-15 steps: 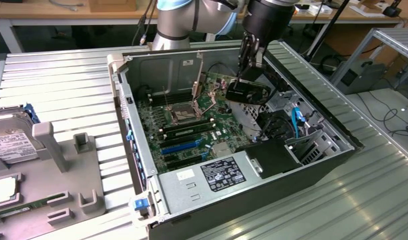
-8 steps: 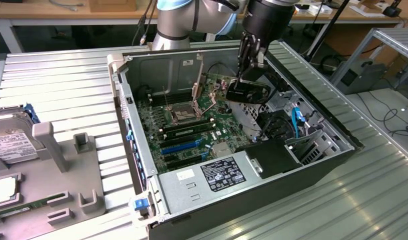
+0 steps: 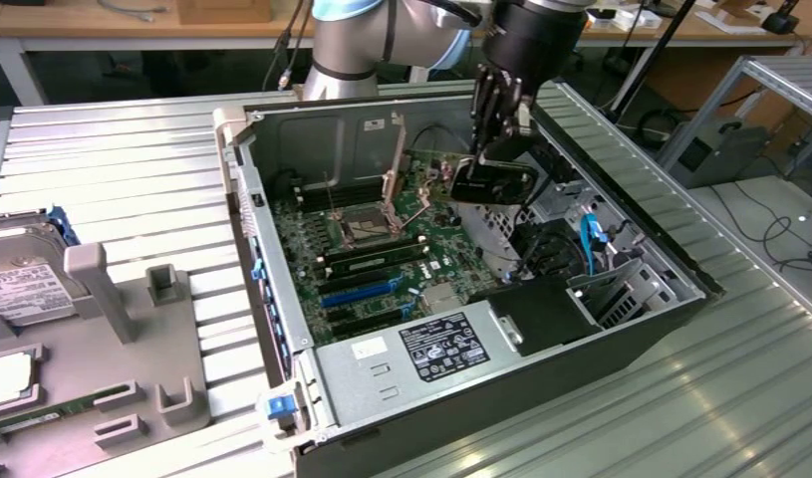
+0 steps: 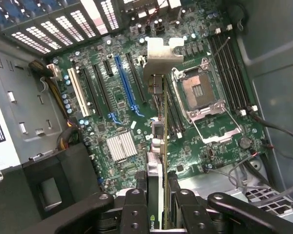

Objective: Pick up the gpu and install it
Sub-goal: 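Insert the gpu into the slot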

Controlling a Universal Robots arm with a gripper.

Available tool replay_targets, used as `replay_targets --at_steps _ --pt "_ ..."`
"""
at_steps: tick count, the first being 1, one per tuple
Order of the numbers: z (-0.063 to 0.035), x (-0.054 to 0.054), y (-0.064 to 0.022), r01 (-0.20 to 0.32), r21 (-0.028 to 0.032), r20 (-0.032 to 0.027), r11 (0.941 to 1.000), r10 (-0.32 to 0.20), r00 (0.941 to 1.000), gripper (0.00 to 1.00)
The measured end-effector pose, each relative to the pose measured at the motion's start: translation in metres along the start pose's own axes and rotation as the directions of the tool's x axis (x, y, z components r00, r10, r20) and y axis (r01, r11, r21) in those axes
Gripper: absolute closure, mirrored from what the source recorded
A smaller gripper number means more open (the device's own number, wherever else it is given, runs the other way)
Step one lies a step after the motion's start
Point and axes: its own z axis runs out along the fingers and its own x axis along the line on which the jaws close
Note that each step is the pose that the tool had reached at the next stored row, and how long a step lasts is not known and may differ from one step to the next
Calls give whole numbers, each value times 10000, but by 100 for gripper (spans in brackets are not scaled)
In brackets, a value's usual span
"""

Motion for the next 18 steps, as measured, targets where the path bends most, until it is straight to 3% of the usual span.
replay_targets --at_steps 9,18 --pt "0 0 0 811 16 -20 9967 -811 9967 73" --pt "0 0 0 1841 35 -49 9829 -1841 9829 73"
